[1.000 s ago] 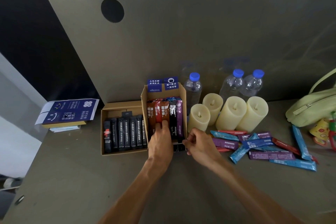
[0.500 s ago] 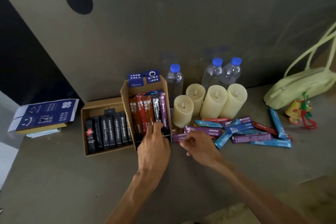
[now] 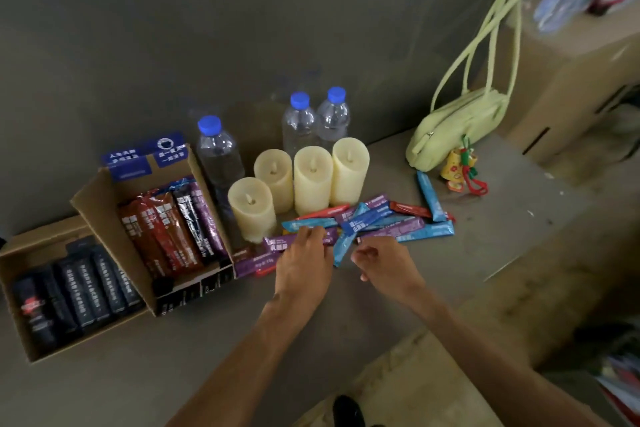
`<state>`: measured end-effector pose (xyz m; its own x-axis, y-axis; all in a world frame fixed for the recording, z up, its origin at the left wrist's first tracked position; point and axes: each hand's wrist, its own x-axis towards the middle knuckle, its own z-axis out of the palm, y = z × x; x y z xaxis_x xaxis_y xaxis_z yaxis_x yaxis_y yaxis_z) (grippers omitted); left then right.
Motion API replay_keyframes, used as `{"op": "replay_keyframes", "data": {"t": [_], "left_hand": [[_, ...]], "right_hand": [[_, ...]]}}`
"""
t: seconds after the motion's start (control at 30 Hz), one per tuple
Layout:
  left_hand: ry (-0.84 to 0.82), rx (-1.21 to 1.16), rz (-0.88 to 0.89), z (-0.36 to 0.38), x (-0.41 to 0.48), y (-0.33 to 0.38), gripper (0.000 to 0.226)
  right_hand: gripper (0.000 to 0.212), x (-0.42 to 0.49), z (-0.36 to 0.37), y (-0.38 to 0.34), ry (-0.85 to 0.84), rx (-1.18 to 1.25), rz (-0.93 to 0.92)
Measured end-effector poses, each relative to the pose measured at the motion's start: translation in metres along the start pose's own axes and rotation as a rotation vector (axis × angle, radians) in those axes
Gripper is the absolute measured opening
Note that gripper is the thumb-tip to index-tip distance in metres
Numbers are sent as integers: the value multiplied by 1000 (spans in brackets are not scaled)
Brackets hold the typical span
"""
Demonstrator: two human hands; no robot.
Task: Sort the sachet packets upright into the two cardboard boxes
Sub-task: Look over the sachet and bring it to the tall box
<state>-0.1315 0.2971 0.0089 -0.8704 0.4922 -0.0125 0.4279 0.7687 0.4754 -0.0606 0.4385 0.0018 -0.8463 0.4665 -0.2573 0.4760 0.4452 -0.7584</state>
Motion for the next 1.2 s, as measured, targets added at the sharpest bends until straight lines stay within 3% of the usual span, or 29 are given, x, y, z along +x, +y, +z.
{"op": "replay_keyframes", "data": {"t": [0.3,0.53,0.67,0.77,0.93,1.07,1.2], "left_hand": [[-116,40,-58,38,53,36,35],[10,-122,32,27,58,35,5],[50,-247,92,-2,63,34,8],[33,-368,113,-33,62,34,6],[128,-616,78,-73,58,28,3],[170,-801,-8,-88,51,16,5],[144,-787,-40,-95,26,-8,4]], "right_hand": [[12,8,-44,34,85,-22,71],[5,28,-58,45,148,-74,55],[46,39,-64,38,229,-172,-52],[53,45,-66,23,130,-227,-166],[4,38,-46,-7,-12,-125,-296],[12,18,-23,-28,-102,101,-298],[16,8,2,-49,-198,252,-296]]}}
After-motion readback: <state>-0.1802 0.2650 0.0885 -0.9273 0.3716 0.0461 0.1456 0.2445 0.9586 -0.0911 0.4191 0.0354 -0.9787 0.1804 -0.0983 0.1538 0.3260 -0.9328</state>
